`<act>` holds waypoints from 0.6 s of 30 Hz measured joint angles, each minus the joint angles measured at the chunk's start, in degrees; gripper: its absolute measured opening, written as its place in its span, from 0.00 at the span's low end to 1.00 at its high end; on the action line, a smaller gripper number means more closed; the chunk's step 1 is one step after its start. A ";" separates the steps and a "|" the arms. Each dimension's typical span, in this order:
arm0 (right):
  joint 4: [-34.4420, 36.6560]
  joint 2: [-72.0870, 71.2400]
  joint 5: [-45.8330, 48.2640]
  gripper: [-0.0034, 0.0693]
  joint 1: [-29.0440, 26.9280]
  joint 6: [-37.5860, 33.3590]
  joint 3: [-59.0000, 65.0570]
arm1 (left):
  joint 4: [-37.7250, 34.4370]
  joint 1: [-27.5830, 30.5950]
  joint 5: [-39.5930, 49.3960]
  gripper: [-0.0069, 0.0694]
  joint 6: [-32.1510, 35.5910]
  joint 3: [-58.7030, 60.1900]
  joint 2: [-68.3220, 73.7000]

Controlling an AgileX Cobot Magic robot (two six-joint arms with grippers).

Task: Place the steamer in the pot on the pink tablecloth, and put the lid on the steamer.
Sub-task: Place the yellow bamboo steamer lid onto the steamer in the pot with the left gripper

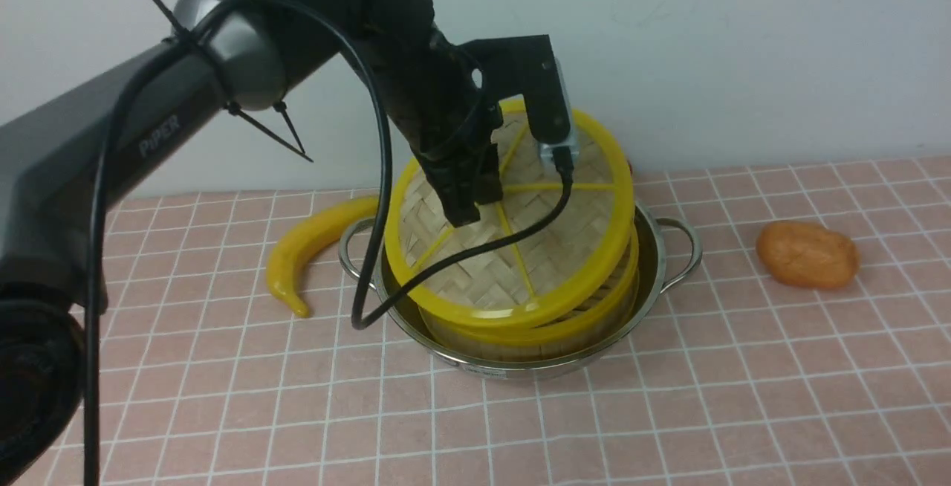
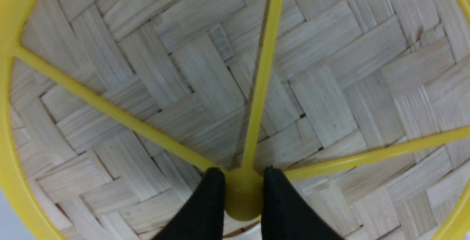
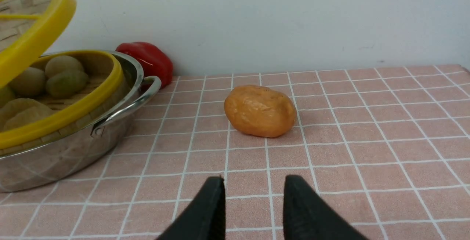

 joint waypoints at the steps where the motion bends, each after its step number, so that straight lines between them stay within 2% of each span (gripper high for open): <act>1: 0.00 0.00 0.00 0.38 0.00 0.00 0.00 | 0.01 -0.08 -1.38 0.24 0.86 0.00 0.33; 5: 0.00 0.00 0.00 0.38 0.00 0.00 0.00 | 0.06 -0.19 -3.81 0.24 2.02 0.00 1.66; 18: 0.00 0.00 0.00 0.38 0.00 0.00 0.00 | 2.31 -0.25 -3.25 0.24 0.88 -0.05 3.46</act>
